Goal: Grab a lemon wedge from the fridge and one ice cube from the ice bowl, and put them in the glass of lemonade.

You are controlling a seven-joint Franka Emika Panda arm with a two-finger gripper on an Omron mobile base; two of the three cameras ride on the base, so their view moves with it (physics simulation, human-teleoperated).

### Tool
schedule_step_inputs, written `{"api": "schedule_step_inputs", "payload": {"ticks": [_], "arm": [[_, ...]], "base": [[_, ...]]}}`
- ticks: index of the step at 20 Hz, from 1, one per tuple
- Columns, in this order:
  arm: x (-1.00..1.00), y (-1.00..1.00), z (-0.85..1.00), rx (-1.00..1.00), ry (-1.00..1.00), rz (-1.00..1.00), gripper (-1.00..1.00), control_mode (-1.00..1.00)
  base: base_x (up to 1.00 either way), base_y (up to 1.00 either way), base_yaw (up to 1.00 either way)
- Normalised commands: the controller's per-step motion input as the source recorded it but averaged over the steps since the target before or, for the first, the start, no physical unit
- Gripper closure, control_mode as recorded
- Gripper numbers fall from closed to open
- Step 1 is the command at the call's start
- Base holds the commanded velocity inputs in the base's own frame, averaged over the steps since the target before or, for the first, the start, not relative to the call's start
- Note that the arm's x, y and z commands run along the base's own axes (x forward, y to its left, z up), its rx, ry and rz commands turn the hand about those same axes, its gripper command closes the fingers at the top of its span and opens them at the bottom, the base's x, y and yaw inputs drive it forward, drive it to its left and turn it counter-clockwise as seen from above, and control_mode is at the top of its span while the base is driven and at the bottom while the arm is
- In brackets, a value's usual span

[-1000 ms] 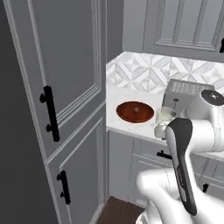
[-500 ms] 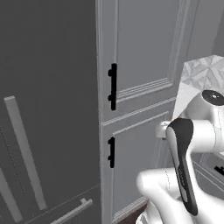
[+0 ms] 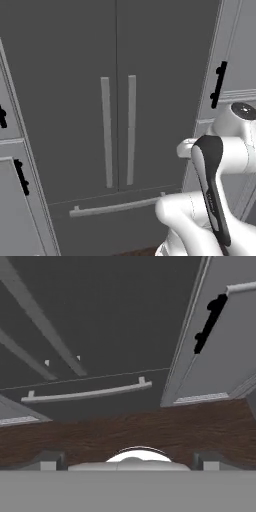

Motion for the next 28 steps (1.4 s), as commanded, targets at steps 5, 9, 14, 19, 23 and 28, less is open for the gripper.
{"api": "schedule_step_inputs", "payload": {"ticks": [5, 9, 14, 19, 23, 28], "arm": [[0.00, 0.00, 0.00, 0.00, 0.00, 0.00, -1.00, 1.00], [0.00, 0.00, 0.00, 0.00, 0.00, 0.00, -1.00, 1.00], [0.00, 0.00, 0.00, 0.00, 0.00, 0.00, -1.00, 1.00], [0.00, 0.00, 0.00, 0.00, 0.00, 0.00, -1.00, 1.00], [0.00, 0.00, 0.00, 0.00, 0.00, 0.00, -1.00, 1.00], [0.00, 0.00, 0.00, 0.00, 0.00, 0.00, -1.00, 1.00]], "base": [[-0.58, 0.82, 0.27], [-0.24, 0.55, -0.03], [-0.32, 0.23, -0.15], [-0.62, -0.37, -0.02], [-0.20, -0.05, 0.00], [0.00, 0.00, 0.00]]}}
